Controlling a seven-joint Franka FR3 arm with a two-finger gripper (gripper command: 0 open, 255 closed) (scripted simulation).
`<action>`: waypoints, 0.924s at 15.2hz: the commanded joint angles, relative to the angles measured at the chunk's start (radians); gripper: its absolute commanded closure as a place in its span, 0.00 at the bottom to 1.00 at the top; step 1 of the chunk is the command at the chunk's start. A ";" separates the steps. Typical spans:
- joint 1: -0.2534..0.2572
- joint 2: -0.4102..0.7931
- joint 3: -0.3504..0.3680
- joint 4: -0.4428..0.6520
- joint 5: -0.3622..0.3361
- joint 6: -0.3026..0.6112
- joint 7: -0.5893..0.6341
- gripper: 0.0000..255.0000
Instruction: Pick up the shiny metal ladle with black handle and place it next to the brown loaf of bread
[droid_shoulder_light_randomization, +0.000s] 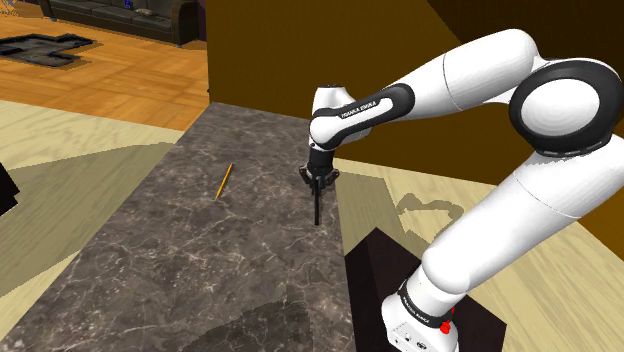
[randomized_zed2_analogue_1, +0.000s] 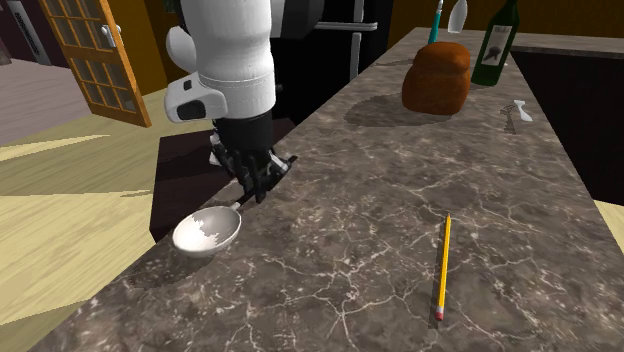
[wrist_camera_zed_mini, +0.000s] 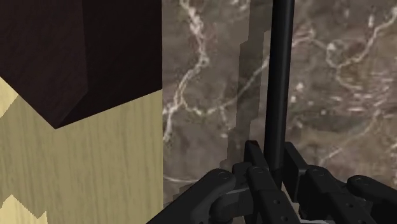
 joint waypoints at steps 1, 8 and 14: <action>0.000 -0.013 0.000 0.007 0.002 -0.021 -0.001 1.00; 0.001 -0.068 -0.004 0.053 0.009 -0.122 -0.007 1.00; 0.001 -0.106 -0.008 0.101 0.012 -0.207 -0.010 1.00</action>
